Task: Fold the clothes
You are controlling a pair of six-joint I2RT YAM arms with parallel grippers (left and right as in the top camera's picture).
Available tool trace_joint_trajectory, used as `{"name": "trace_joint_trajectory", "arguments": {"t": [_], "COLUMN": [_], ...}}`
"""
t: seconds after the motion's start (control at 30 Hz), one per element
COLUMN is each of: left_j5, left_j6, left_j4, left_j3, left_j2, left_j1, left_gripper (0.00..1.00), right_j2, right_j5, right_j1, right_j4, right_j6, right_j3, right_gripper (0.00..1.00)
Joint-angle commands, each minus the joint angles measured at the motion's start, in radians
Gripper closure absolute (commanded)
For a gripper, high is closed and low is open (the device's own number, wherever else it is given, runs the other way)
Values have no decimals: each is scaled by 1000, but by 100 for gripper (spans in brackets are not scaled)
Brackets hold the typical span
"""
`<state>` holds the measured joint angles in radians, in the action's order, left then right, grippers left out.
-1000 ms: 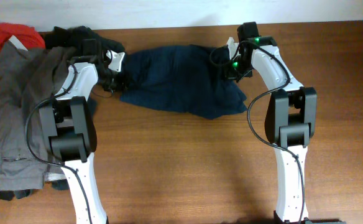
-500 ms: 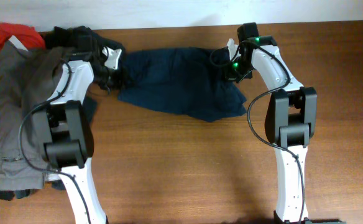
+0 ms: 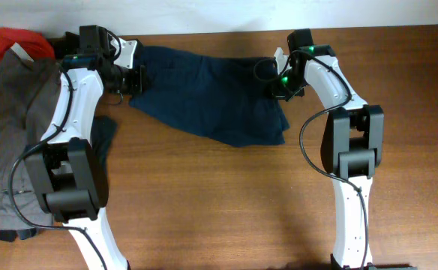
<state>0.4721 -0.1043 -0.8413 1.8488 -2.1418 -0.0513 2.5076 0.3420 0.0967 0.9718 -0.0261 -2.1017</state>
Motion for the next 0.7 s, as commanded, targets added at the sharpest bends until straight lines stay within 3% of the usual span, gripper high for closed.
{"name": "trace_joint_trajectory", "arguments": {"t": [0.0, 0.23, 0.4, 0.67], "left_j5": [2, -5, -219, -240], "left_j6": [6, 5, 6, 6], "left_j4": [3, 11, -7, 35], "left_j3": [51, 136, 136, 136], "left_j2": [33, 33, 31, 31], "left_j1": [20, 143, 253, 369], "left_gripper": [99, 99, 99, 100], "right_j2": [138, 140, 149, 150], "right_j5": [-31, -13, -4, 23], "right_j1": [26, 65, 72, 74], "right_j4": [31, -4, -6, -41], "right_j6": [-8, -14, -16, -16], "right_j3": [115, 129, 129, 173], "right_gripper": [96, 96, 96, 96]}}
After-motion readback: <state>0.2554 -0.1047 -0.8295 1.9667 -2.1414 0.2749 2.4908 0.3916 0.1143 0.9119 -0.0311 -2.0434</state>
